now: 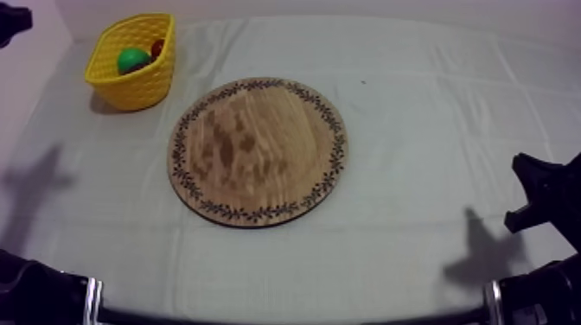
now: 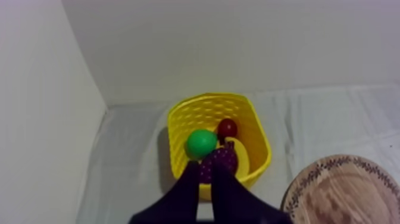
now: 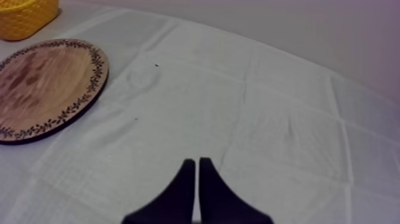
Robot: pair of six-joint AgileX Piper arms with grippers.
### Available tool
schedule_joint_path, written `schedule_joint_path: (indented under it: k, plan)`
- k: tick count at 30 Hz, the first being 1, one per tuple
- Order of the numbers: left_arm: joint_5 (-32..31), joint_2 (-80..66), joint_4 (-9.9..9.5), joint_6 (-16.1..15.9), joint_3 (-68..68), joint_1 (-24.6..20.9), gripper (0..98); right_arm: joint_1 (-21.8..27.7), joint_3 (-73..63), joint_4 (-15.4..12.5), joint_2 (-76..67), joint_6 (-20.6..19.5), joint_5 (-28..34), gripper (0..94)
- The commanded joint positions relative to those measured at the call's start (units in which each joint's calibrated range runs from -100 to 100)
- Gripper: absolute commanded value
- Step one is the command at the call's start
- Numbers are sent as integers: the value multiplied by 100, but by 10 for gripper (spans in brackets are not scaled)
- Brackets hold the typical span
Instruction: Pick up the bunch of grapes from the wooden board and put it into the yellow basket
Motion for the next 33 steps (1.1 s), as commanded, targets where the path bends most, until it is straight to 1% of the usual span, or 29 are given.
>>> schedule_joint_path:
  k: [1,5,7,14,19,21,28,33]
  plan:
    - [-213,-1038,13,-64,893,-36,17,2,-3,1,-1,-1,4,4]
    - [-1138,-1834,35,-60,2106,-188,5,2,-3,1,-1,-1,4,4]
    - [-1443,-2182,32,-64,2643,-254,3,2,-3,1,-1,-1,4,4]
    - [-2108,-3039,29,-61,4199,-374,1,2,-3,1,-1,0,4,4]
    - [-2239,-3551,-41,-50,4945,-378,1,2,-3,1,-1,0,4,4]
    - [-2250,-3741,-34,-54,5150,-389,1,2,-3,1,-1,-1,4,4]
    - [-1970,-4417,523,-510,5470,-397,1,2,-3,1,-1,2,4,4]
    - [-1584,-4872,818,-803,5501,-388,1,2,-3,1,-1,4,4,4]
